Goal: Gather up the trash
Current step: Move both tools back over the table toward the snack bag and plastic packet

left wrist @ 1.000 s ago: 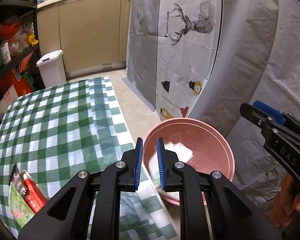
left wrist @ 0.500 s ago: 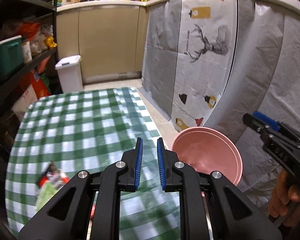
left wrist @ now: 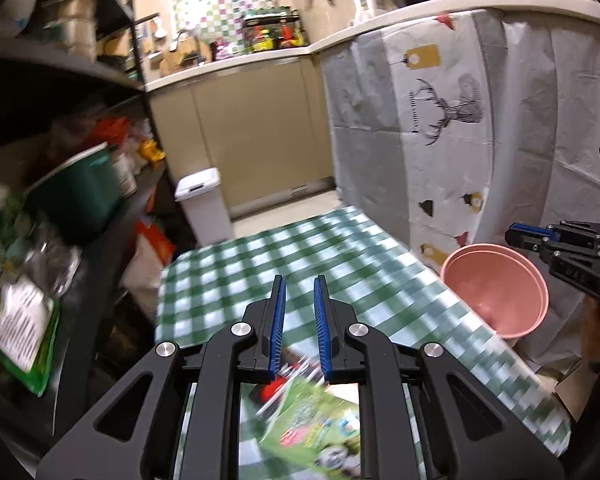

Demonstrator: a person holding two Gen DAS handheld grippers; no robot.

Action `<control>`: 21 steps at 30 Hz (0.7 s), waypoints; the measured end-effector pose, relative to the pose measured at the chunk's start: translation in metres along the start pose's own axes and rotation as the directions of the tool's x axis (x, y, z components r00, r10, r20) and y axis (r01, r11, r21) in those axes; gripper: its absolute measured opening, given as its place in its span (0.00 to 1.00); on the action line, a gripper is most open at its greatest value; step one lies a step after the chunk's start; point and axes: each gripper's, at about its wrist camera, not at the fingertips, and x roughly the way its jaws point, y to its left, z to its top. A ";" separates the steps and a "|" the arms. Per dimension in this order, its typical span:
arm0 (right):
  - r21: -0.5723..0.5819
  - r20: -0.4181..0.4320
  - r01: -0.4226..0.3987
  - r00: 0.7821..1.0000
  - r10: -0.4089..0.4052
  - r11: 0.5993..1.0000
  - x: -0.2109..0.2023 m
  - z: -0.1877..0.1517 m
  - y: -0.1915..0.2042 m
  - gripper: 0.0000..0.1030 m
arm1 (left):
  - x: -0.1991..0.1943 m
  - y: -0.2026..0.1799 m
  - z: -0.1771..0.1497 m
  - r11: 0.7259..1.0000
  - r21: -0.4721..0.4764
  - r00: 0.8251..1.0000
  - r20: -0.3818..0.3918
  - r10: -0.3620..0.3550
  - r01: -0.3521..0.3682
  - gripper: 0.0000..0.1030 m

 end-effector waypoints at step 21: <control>-0.029 -0.273 -0.385 0.891 0.363 0.922 0.096 -0.050 0.121 0.14 | 0.011 0.084 -0.032 0.977 -0.207 0.998 -0.044 0.045 -0.053 0.14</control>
